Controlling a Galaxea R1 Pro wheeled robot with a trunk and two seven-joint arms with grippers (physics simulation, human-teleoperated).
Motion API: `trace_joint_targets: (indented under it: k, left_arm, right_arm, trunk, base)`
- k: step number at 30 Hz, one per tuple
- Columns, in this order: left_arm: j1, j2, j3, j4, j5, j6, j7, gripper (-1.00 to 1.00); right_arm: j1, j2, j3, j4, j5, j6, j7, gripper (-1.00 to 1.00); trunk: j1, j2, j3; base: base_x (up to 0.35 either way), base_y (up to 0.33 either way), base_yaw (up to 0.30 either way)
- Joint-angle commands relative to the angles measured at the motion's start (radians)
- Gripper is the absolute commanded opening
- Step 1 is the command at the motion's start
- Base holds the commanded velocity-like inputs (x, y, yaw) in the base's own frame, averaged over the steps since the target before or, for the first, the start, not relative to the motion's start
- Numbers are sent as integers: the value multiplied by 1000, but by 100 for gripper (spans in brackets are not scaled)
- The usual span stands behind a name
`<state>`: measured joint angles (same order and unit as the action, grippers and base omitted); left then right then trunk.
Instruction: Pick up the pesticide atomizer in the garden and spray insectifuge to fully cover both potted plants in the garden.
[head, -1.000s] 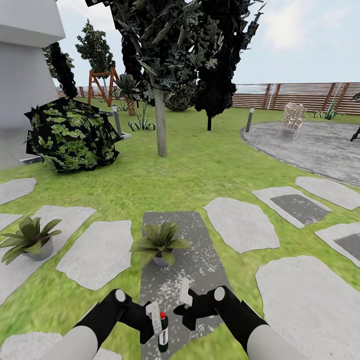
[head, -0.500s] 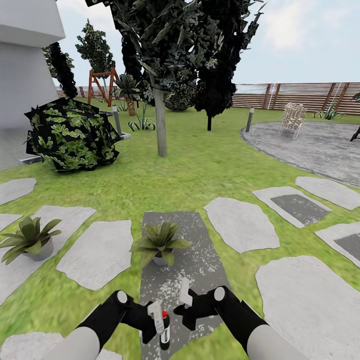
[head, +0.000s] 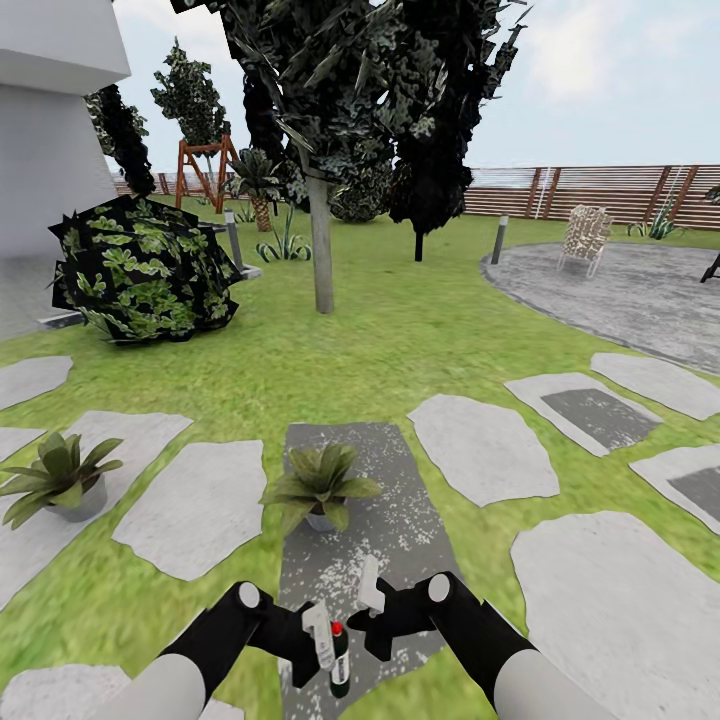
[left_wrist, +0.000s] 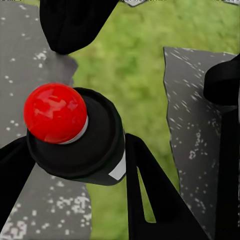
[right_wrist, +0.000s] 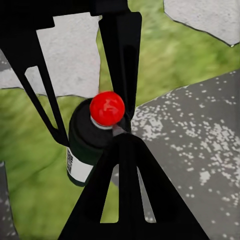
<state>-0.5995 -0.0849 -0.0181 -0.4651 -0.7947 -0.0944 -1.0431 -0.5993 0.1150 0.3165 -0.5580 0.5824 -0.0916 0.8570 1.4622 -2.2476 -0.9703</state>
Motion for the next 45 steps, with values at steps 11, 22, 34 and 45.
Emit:
trace_joint_targets:
  k: [11,22,34,45]
  left_arm:
    - [-1,-11,1,-1,-9,-11,-1,-100]
    - [-3,145,3,-1,-9,-11,-6,-100]
    - [6,266,33,-1,55,-13,-9,-100]
    - [12,270,239,0,88,2,73,-100]
  right_arm:
    - [0,0,0,0,10,-10,0,-100]
    - [0,-7,-2,5,11,-10,0,-100]
    - [0,-16,-1,10,11,-10,0,100]
    - [8,-94,-8,165,0,-73,-286,100]
  trunk:
    - [0,0,-1]
    - [0,0,-1]
    - [0,0,-1]
    - [0,0,-1]
  base:
    - [0,0,0]
    - [0,0,0]
    - [0,0,0]
    - [0,0,0]
